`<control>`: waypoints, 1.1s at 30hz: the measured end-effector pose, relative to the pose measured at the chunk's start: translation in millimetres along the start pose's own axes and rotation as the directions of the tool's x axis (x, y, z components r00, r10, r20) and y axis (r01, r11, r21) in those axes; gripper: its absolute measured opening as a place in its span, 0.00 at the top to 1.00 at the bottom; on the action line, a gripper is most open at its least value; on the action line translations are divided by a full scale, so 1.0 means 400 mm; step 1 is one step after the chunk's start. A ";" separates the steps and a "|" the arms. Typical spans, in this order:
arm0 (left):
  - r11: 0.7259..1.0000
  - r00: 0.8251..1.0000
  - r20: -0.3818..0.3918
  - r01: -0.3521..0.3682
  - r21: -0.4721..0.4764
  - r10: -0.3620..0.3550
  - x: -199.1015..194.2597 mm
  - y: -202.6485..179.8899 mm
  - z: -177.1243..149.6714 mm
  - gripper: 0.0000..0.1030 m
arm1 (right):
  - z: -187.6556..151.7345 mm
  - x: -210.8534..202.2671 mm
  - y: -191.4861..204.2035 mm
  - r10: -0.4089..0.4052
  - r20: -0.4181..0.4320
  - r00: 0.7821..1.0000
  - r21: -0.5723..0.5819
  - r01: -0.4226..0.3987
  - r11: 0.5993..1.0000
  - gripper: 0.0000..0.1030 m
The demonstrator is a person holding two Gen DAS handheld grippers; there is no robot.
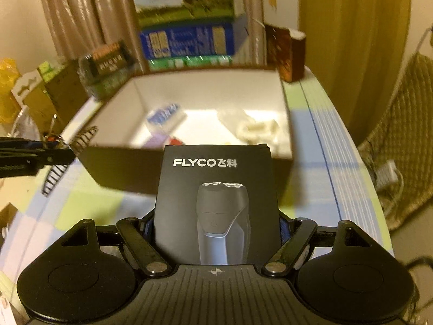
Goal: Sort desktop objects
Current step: 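Carry the leopard clip and FLYCO box over the brown box with both tools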
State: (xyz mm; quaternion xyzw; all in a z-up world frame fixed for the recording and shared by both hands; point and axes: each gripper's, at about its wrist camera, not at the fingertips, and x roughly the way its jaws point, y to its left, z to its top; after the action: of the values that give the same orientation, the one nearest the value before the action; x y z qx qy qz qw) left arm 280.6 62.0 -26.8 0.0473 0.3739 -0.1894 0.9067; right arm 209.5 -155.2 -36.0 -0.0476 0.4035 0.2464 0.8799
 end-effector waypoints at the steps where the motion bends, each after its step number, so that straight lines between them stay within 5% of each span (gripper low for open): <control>1: 1.000 1.000 0.008 0.003 -0.001 -0.003 0.002 0.002 0.012 0.67 | 0.014 0.002 0.004 0.003 0.010 1.000 -0.007 -0.003 1.000 0.26; 13: 1.000 0.998 0.051 0.029 -0.007 -0.029 0.098 0.018 0.185 0.67 | 0.226 0.104 0.029 0.012 0.094 0.996 -0.045 -0.008 0.999 0.26; 33: 0.998 0.991 -0.124 0.045 -0.033 -0.048 0.415 0.030 0.278 0.67 | 0.318 0.432 -0.020 -0.040 -0.100 0.994 -0.114 0.029 0.993 0.26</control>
State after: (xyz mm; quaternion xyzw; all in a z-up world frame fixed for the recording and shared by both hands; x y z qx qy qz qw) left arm 466.3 -3.4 -63.4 0.0367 0.4337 -0.2015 0.8775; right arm 396.1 -58.1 -78.4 -0.1166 0.4325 0.2508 0.8582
